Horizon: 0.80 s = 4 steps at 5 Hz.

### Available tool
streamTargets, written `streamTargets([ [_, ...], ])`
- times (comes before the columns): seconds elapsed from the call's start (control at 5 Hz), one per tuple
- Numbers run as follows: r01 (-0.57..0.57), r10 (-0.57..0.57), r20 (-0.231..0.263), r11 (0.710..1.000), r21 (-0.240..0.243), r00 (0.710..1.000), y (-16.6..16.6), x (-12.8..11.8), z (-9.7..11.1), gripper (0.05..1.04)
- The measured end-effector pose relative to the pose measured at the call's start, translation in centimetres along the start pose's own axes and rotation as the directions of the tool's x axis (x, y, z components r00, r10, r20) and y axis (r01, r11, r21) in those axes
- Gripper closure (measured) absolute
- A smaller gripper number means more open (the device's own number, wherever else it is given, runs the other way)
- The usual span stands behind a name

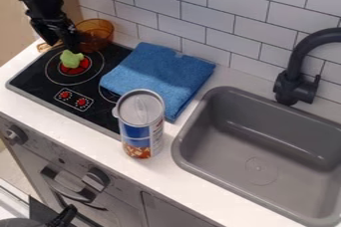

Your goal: Put the green item in a pot

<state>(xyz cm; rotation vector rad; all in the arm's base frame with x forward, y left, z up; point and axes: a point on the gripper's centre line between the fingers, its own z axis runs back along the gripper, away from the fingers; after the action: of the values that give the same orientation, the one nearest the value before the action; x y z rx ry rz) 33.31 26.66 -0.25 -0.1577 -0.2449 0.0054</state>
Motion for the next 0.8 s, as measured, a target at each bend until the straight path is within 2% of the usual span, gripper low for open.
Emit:
streamTargets([
  [0.2,-0.032,0.031,-0.057,0.999,-0.014,0.998,0.0,0.2,-1.6,0.083],
  [0.4,-0.022,0.023,-0.069,0.999,0.027,0.997,0.1,0.5,-1.9,0.083],
  [0.6,-0.032,0.035,-0.091,0.999,0.031,0.995,0.0,0.3,-3.2,0.083],
  [0.8,-0.033,0.037,-0.079,0.998,0.055,0.996,0.0,0.8,-3.6,0.083],
])
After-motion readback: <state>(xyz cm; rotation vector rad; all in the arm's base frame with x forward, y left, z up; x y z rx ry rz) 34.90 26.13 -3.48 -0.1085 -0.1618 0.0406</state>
